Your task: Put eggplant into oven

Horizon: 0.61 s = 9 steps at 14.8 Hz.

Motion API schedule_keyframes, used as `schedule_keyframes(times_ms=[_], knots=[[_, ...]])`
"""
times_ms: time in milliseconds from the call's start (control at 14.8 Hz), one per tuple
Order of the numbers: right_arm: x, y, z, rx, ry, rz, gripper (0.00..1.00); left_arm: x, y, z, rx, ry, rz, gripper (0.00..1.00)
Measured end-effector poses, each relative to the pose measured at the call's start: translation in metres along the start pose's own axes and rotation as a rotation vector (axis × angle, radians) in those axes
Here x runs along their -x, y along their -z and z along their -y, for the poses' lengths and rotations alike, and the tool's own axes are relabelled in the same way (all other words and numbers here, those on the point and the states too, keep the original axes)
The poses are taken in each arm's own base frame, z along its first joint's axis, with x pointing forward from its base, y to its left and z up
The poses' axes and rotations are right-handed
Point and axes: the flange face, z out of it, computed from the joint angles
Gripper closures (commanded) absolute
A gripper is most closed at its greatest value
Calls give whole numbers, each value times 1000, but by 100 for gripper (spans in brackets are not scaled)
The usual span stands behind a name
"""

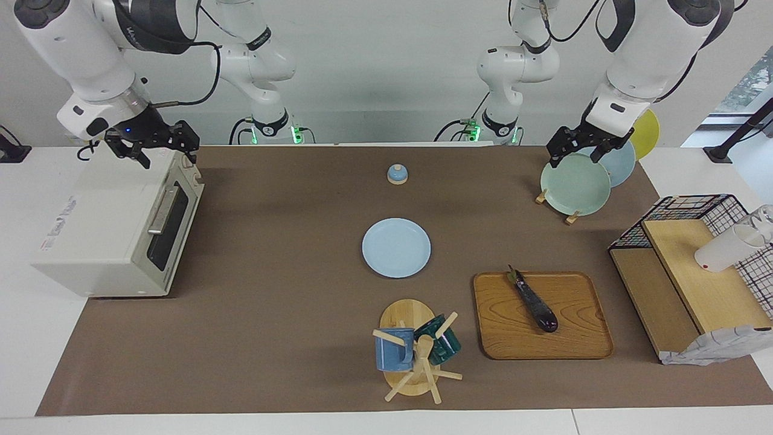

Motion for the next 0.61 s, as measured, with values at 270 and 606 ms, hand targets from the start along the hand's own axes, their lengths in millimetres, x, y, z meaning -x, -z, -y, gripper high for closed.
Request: schedule_keyframes(times_ms=[270, 606], knots=[[0, 0, 0, 0, 0, 0, 0, 0, 0, 0, 0, 0, 0, 0], [0, 0, 0, 0, 0, 0, 0, -4, 2, -1, 7, 0, -32, 0]])
